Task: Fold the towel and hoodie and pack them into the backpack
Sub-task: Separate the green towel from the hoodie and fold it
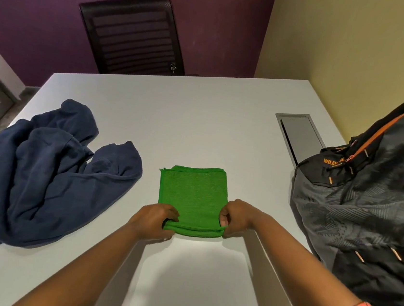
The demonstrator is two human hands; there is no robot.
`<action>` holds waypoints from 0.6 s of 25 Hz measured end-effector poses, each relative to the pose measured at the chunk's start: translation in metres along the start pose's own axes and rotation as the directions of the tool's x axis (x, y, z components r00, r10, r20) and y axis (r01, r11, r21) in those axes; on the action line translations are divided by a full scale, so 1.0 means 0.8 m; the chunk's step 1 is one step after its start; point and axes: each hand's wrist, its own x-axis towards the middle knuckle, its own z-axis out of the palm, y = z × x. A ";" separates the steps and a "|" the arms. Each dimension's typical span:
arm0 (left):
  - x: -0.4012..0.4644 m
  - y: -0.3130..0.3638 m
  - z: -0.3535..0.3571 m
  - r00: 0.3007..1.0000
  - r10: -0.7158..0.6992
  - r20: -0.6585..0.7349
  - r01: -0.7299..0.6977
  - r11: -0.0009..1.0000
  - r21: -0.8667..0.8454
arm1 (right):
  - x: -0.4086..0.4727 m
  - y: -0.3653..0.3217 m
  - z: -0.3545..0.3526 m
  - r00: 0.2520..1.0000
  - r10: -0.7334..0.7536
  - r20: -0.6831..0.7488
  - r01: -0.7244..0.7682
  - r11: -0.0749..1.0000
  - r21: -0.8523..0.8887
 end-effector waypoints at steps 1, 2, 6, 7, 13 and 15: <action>-0.003 0.000 -0.001 0.999 0.013 0.051 -0.013 1.000 -0.005 | -0.001 0.001 -0.003 1.000 -0.001 0.008 0.000 0.998 0.056; -0.006 0.000 0.001 0.997 0.033 0.070 -0.032 0.999 -0.015 | -0.002 0.002 -0.007 1.000 0.000 -0.001 0.000 0.992 0.124; -0.008 -0.003 0.015 0.989 0.028 -0.142 -0.042 0.995 -0.095 | -0.006 0.014 -0.022 0.988 0.052 -0.145 0.018 0.895 0.445; -0.007 -0.003 0.013 0.983 -0.076 -0.168 0.038 0.975 -0.220 | -0.007 0.018 -0.026 0.983 0.068 -0.169 0.026 0.865 0.500; 0.012 0.004 -0.017 0.895 -0.444 0.053 0.194 0.278 -0.941 | -0.005 0.035 -0.045 0.926 0.218 -0.307 0.146 0.545 0.826; 0.023 0.012 -0.024 0.852 -0.522 0.032 0.139 0.167 -0.976 | -0.002 0.035 -0.045 0.916 0.251 -0.312 0.197 0.395 0.897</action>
